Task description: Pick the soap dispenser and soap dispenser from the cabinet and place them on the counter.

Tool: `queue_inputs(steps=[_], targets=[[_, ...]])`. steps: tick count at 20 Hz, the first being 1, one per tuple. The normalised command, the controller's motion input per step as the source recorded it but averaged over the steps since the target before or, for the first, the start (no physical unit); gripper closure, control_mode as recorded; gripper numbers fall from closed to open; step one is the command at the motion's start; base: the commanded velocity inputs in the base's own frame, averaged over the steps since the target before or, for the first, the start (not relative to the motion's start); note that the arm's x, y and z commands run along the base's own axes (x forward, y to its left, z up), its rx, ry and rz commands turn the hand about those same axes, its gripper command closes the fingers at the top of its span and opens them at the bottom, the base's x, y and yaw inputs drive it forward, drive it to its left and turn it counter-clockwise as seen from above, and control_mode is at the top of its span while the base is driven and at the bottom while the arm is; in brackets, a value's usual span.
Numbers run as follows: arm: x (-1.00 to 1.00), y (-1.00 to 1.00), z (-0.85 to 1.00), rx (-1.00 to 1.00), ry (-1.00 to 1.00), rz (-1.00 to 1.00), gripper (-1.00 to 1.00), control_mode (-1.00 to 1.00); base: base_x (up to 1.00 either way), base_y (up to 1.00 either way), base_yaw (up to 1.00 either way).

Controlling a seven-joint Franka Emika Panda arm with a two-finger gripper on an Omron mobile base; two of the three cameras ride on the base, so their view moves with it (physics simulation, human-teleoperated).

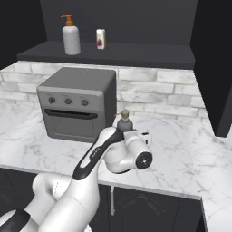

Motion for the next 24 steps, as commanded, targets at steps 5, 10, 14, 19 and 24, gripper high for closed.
queue_inputs(steps=[5,10,14,19,24], targets=[[0.11,0.00,-0.05,0.00,0.00,0.00,1.00,-1.00,0.00,0.00,0.00],[0.16,0.00,-0.23,0.00,0.00,0.00,1.00,-1.00,0.00,0.00,0.00],[0.17,0.00,-0.33,0.00,0.00,0.00,1.00,-1.00,0.00,0.00,0.00],[0.21,0.00,-0.39,0.00,0.01,0.00,1.00,-1.00,0.00,0.00,0.00],[0.21,0.00,-0.45,0.00,0.03,0.00,1.00,-1.00,0.00,0.00,0.00]])
